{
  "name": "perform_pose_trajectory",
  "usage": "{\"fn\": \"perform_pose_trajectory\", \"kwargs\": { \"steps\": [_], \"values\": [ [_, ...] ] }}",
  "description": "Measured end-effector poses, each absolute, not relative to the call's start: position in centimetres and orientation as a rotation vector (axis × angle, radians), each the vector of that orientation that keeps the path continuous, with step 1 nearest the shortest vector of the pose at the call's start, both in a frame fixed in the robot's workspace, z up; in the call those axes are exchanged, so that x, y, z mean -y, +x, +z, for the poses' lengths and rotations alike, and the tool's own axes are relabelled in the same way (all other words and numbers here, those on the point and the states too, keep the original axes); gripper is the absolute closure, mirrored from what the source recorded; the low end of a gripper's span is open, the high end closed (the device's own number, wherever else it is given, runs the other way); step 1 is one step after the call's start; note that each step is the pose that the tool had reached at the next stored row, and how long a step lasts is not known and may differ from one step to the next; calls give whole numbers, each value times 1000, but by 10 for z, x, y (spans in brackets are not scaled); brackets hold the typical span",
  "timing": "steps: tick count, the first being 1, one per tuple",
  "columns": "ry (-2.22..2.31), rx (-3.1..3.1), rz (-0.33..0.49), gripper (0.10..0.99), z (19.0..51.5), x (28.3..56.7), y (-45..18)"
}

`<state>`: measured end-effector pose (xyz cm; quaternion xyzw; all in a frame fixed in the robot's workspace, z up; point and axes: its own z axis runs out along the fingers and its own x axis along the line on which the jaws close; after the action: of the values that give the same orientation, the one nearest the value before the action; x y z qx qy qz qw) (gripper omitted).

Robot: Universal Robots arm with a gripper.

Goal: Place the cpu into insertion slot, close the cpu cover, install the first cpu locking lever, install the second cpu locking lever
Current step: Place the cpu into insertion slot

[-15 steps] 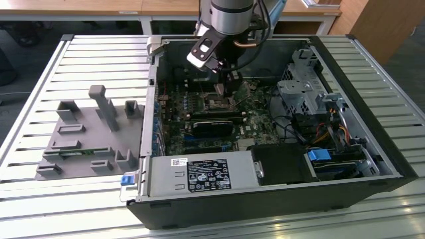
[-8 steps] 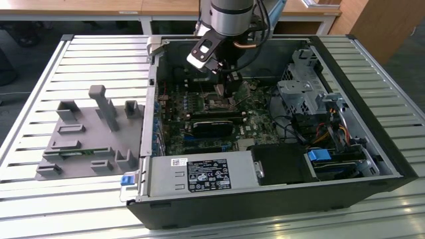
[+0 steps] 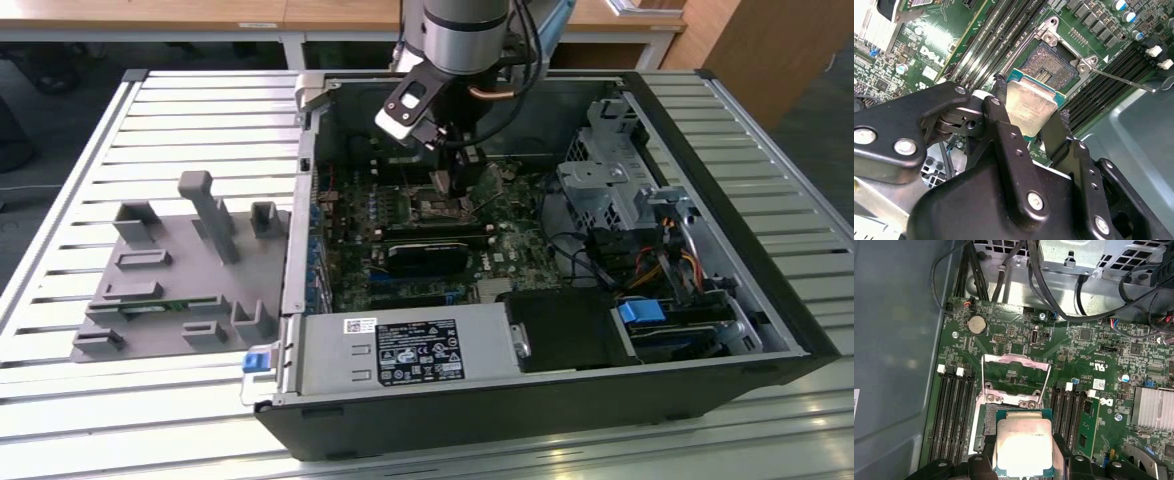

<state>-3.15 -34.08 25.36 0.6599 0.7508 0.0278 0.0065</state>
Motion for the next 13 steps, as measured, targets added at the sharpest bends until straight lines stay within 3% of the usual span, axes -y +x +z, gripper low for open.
{"fn": "perform_pose_trajectory", "kwargs": {
  "steps": [13],
  "values": [
    [2133, -2285, 86, 557, 249, 340, -34]
  ]
}}
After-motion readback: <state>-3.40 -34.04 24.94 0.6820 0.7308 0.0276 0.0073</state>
